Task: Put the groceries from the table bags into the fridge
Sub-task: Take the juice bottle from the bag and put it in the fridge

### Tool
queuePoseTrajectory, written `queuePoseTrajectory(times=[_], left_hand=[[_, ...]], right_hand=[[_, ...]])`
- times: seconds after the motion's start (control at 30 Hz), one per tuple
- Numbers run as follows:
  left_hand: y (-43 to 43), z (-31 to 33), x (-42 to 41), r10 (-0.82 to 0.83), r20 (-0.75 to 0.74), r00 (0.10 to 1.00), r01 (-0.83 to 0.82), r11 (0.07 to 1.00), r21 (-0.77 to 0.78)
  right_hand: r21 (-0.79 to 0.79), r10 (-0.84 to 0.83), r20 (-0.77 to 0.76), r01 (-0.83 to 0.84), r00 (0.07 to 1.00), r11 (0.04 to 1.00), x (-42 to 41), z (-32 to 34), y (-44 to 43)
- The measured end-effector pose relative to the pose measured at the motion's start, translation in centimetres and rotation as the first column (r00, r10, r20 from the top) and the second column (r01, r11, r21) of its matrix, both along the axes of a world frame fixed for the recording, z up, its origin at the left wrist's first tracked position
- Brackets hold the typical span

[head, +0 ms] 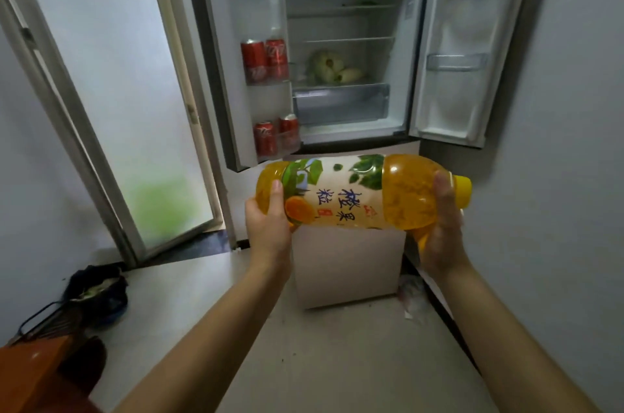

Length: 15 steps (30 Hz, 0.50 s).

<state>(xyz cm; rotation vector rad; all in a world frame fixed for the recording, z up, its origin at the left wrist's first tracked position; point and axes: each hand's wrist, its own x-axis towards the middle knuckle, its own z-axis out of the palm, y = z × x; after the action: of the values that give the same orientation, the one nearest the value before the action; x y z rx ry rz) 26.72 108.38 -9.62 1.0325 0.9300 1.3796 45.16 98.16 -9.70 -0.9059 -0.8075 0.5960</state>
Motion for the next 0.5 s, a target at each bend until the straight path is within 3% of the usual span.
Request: queuePoseTrajectory(times=[0.27, 0.5], left_hand=[[16.2, 0.4, 16.2, -0.137, 0.057, 0.989, 0.138, 0.990, -0.007], [27.7, 5.6, 27.1, -0.191, 0.013, 0.981, 0.189, 0.978, 0.091]], right_hand=[[-0.003, -0.090, 0.039, 0.090, 0.995, 0.996, 14.5, 2.5, 12.6], [0.031, -0.143, 0.095, 0.141, 0.985, 0.990, 25.0, 7.4, 22.4]])
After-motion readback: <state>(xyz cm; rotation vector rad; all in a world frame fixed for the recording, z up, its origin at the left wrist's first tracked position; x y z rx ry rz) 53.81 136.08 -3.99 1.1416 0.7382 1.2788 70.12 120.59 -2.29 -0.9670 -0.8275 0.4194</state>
